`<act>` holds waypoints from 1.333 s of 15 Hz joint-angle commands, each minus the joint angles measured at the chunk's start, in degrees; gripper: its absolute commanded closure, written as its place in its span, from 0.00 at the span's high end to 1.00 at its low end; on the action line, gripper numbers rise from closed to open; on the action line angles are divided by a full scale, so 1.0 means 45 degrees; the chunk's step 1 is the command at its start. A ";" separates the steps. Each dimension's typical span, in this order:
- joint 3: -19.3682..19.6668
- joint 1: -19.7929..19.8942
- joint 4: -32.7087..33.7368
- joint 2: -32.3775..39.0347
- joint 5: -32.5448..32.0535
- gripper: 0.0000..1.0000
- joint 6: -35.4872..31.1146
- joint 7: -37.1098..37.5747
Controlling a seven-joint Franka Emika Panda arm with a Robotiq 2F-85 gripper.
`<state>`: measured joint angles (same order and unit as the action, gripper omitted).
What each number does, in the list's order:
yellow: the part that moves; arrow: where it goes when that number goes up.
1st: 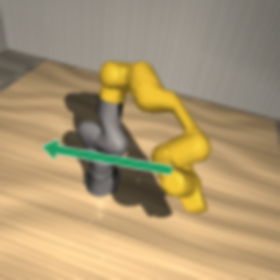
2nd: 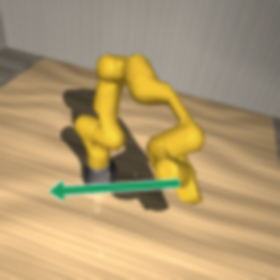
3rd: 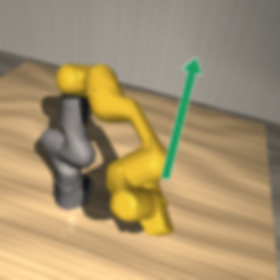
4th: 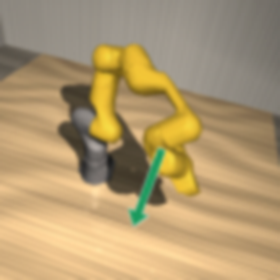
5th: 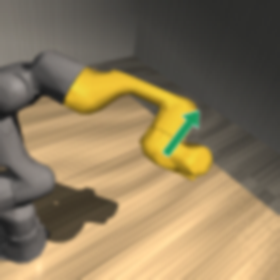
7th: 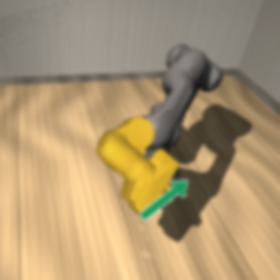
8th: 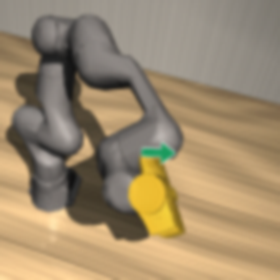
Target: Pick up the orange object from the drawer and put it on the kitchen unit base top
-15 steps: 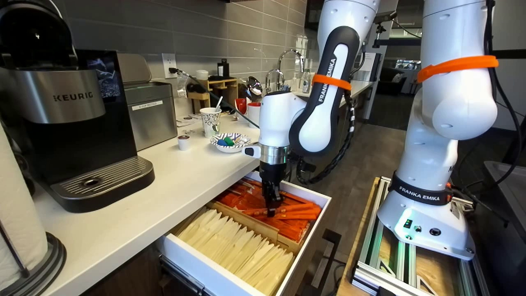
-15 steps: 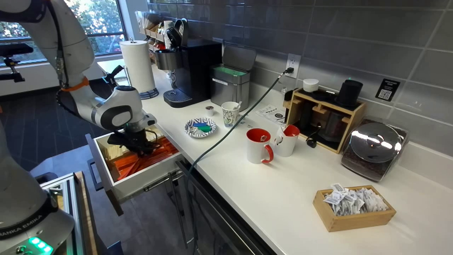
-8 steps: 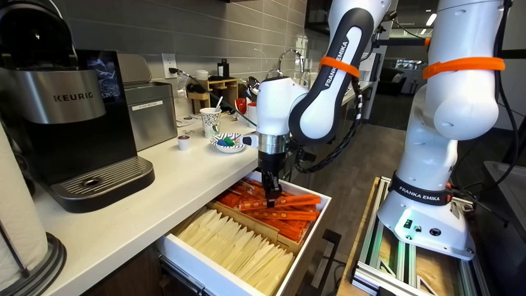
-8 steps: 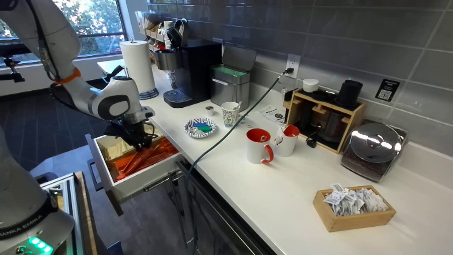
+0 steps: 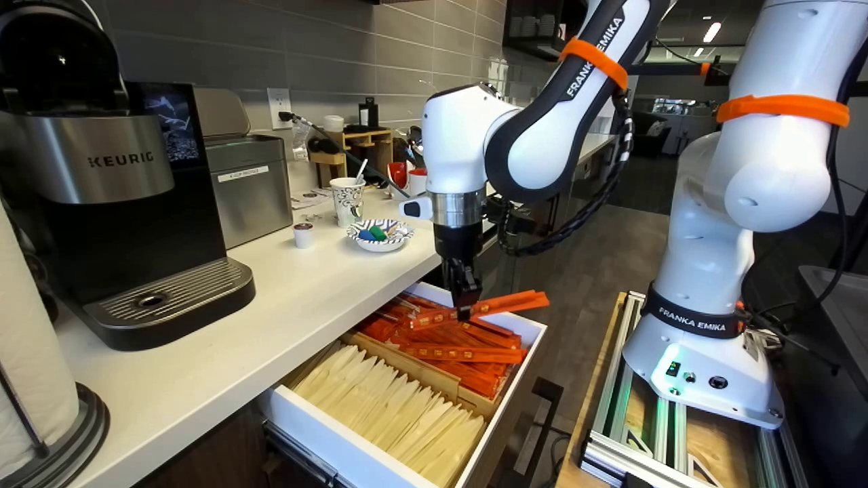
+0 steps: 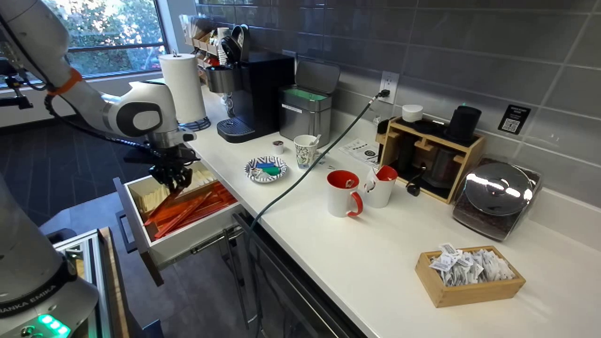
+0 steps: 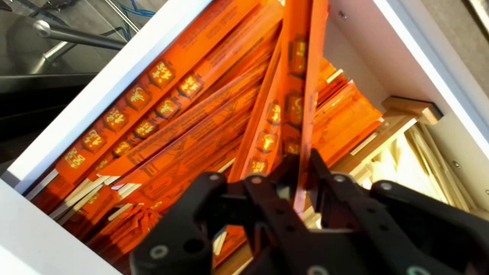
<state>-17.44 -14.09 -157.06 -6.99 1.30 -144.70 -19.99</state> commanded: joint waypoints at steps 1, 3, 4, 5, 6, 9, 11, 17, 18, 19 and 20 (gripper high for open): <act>0.0497 -0.0653 -0.0100 -0.0632 0.0866 0.03 -0.0030 -0.0784; 0.0796 -0.0934 -0.0289 -0.1177 0.1408 0.03 0.0115 -0.1491; 0.0930 -0.1025 -0.0232 -0.1493 0.1533 0.03 0.0396 -0.1719; 0.1038 -0.1073 -0.0168 -0.1769 0.1523 0.03 0.0590 -0.1734; 0.1133 -0.1137 -0.0205 -0.2257 0.1488 0.03 0.0833 -0.1695; 0.1056 -0.1113 0.0171 -0.3314 0.0677 0.03 0.1851 -0.0565; 0.0852 -0.1008 0.1074 -0.3543 -0.0166 0.03 0.2802 -0.0051; 0.0315 -0.0924 0.4465 -0.2273 -0.2088 0.03 0.4736 0.0562; 0.0501 -0.1073 0.3497 -0.3172 -0.1660 0.10 0.4022 0.0686; 0.0465 -0.1057 0.3880 -0.2957 -0.1752 0.10 0.4299 0.0657; 0.0449 -0.1041 0.4110 -0.2752 -0.1796 0.10 0.4378 0.0642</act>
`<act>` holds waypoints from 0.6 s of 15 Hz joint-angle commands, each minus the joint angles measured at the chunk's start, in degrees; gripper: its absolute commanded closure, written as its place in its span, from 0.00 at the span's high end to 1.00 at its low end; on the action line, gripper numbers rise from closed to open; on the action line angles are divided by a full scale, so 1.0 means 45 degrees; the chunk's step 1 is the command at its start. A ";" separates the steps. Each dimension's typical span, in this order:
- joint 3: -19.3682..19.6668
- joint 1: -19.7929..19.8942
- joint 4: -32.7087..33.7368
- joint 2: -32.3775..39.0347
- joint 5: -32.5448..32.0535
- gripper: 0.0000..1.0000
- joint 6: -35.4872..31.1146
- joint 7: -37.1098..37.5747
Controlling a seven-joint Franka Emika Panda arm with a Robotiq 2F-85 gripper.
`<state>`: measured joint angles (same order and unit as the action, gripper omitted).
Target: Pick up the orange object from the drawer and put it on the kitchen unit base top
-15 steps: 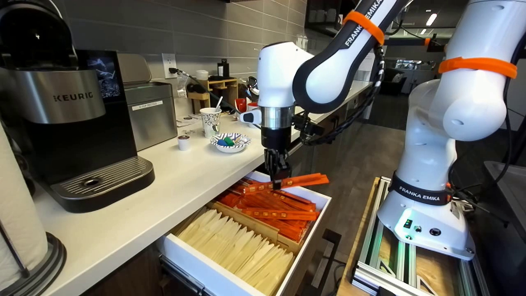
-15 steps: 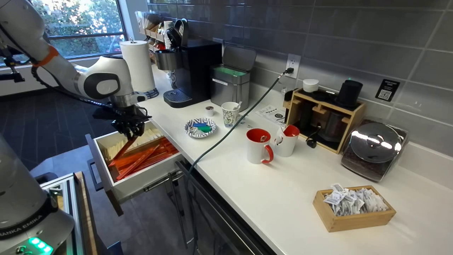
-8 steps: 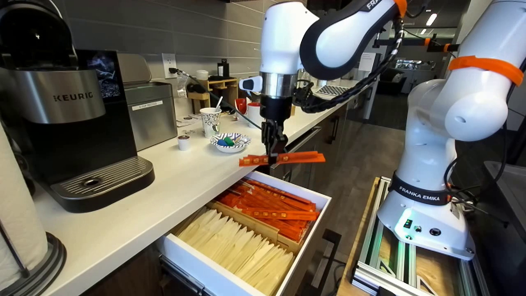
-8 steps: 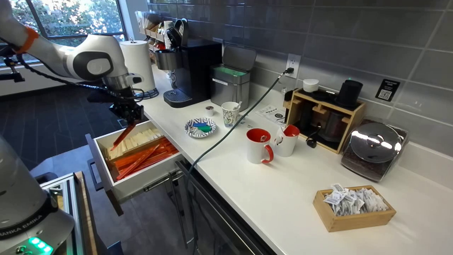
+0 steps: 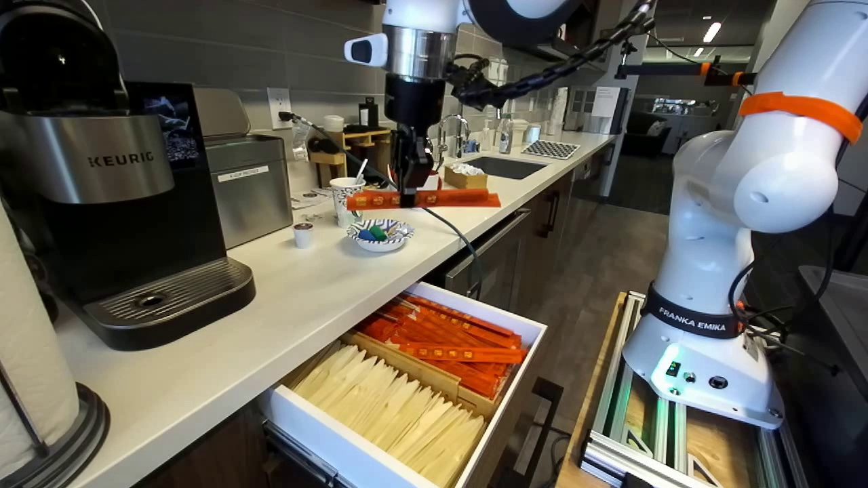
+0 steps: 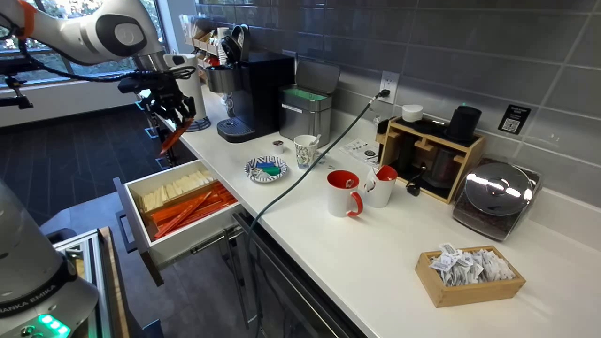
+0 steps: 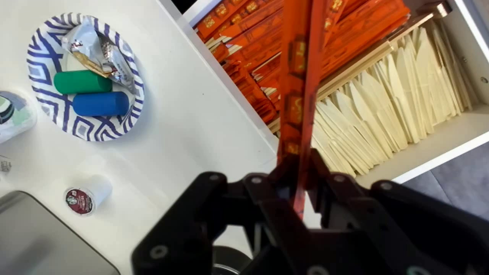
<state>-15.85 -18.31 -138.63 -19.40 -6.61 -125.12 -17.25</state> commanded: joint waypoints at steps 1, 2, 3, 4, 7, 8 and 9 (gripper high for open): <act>0.0085 -0.0091 0.0129 0.0179 -0.0073 0.10 0.0034 0.0028; 0.0079 -0.0082 0.0171 0.0300 -0.0102 0.10 0.0034 0.0025; 0.0075 -0.0078 0.0177 0.0373 -0.0112 0.10 0.0033 0.0023; 0.0073 -0.0076 0.0177 0.0405 -0.0120 0.10 0.0033 0.0023; 0.0216 0.0042 0.1166 0.1088 0.0380 0.03 0.0225 0.0381; 0.0291 0.0090 0.1551 0.1320 0.0518 0.03 0.0343 0.0434; 0.0382 0.0136 0.1986 0.1560 0.0705 0.03 0.0522 0.0521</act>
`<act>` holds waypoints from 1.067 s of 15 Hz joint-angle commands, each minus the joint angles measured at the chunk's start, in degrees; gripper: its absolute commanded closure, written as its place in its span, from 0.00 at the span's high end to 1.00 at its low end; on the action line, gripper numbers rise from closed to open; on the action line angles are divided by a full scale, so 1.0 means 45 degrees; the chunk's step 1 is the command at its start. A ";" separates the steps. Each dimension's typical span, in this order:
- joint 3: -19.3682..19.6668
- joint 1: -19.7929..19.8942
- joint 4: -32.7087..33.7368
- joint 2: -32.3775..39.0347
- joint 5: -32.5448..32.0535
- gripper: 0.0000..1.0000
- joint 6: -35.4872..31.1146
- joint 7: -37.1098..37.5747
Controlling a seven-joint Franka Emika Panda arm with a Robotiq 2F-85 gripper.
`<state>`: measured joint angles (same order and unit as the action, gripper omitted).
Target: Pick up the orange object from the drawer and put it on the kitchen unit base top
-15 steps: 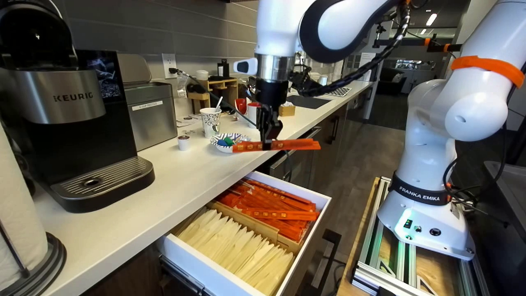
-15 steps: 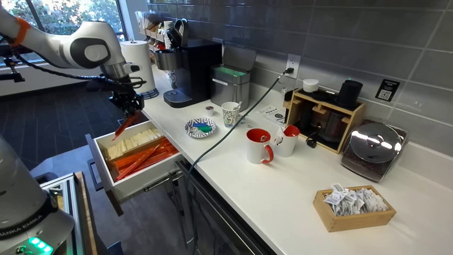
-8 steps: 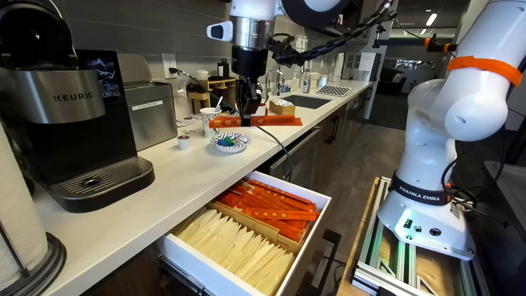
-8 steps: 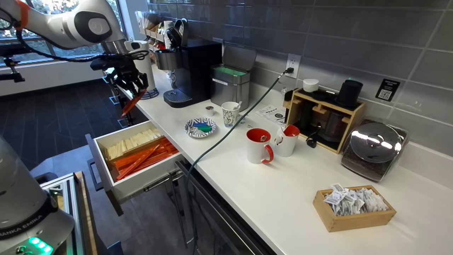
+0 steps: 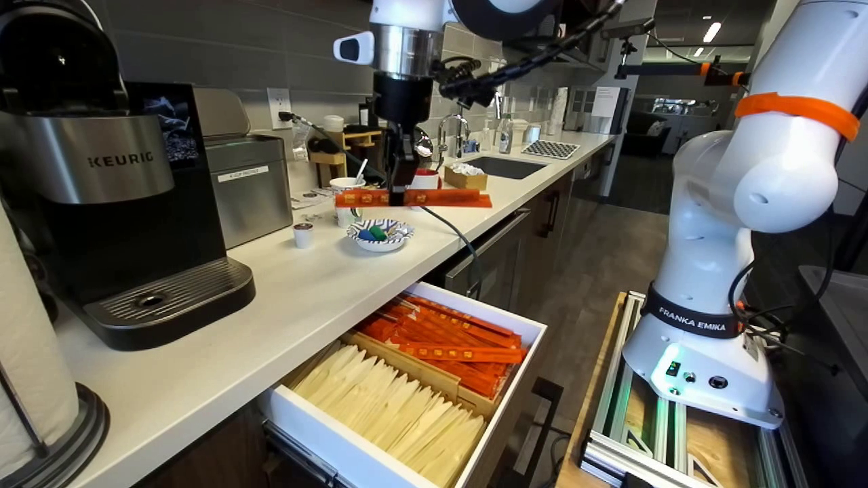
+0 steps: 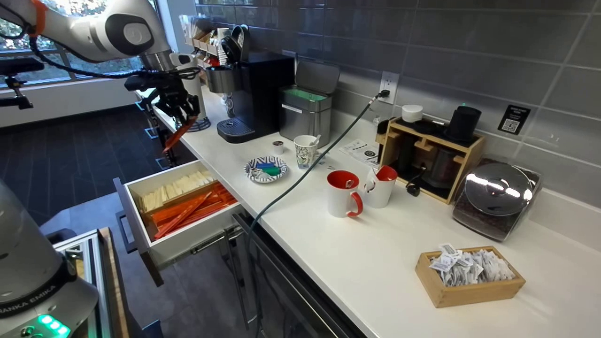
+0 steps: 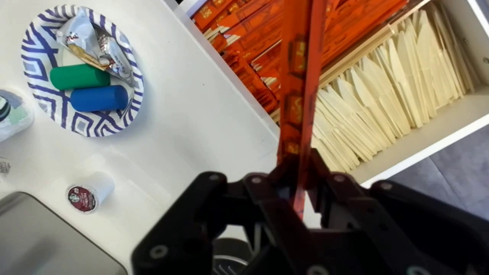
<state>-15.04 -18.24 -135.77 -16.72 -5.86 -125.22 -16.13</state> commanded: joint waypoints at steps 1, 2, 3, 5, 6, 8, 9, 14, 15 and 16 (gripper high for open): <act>0.0306 0.0192 0.1869 0.1333 0.0746 0.03 0.0720 0.0324; 0.0384 0.0240 0.2404 0.1761 0.0988 0.03 0.1081 0.0269; 0.0415 0.0303 0.2828 0.2118 0.1167 0.03 0.1317 0.0341; 0.0265 0.0514 0.3511 0.2936 0.1023 0.03 0.1107 0.1430; 0.0160 0.0563 0.3805 0.3321 0.0788 0.03 0.0936 0.2082; 0.0042 0.0525 0.4294 0.4115 0.0460 0.03 0.0338 0.3207; 0.0016 0.0489 0.4501 0.4478 0.0253 0.03 0.0064 0.3814; 0.0295 0.0309 0.4975 0.5941 -0.1274 0.03 -0.0967 0.6741; 0.0397 0.0273 0.5017 0.6128 -0.1489 0.03 -0.1030 0.7203; 0.0521 0.0226 0.5108 0.6326 -0.1789 0.03 -0.1001 0.7685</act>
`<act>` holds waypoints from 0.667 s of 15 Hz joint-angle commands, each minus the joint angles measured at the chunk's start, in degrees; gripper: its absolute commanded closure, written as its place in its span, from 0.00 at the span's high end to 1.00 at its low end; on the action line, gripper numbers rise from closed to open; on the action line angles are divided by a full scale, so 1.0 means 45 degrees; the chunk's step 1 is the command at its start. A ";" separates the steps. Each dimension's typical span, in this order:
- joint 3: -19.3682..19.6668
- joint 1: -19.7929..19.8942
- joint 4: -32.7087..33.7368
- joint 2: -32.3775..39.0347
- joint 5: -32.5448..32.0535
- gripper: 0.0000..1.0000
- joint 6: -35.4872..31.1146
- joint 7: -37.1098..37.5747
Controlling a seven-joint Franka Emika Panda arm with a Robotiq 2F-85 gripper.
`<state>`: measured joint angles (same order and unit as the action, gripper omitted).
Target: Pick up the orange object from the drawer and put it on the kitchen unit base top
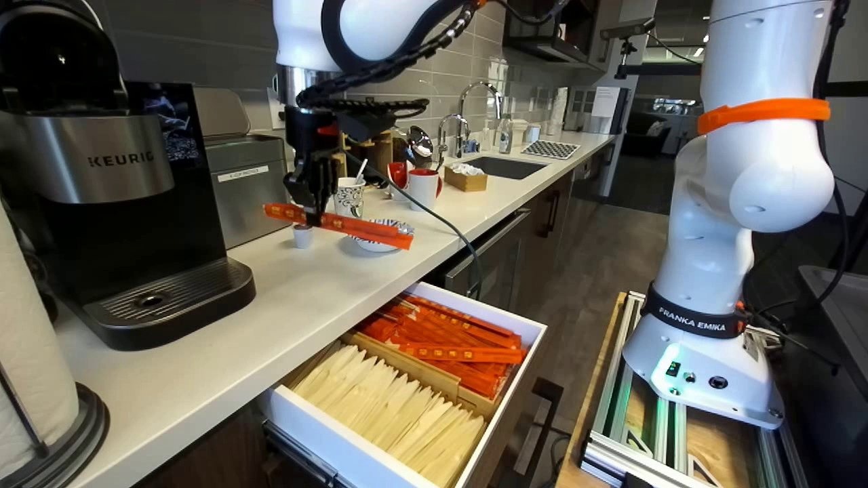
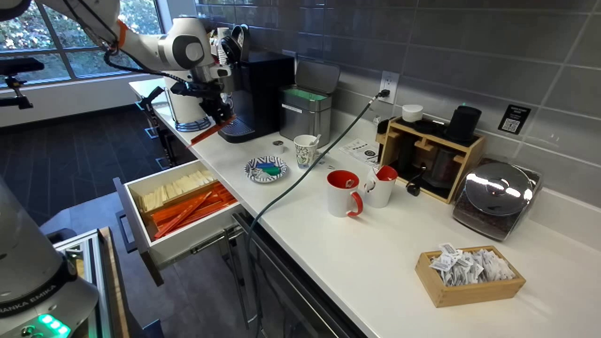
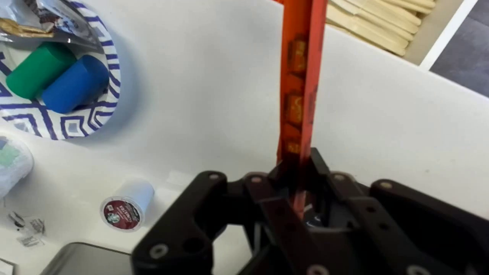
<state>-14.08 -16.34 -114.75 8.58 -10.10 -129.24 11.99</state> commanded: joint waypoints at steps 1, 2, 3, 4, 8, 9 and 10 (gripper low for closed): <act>0.0430 -0.0262 0.0615 0.0930 -0.1163 0.03 -0.0005 0.1843; 0.0526 -0.0325 0.0830 0.1145 -0.1418 0.03 0.0099 0.2097; 0.0629 -0.0437 0.1201 0.1431 -0.1784 0.03 0.0343 0.2330; 0.0689 -0.0514 0.1580 0.1717 -0.1973 0.03 0.0578 0.2341; 0.0914 -0.1031 0.3347 0.2998 -0.2804 0.03 0.2102 0.2096; 0.0964 -0.1140 0.3761 0.3294 -0.2873 0.03 0.2528 0.2023; 0.0985 -0.1218 0.4157 0.3587 -0.2809 0.03 0.3008 0.1892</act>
<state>-10.71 -19.68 -102.92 19.67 -21.35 -121.82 20.75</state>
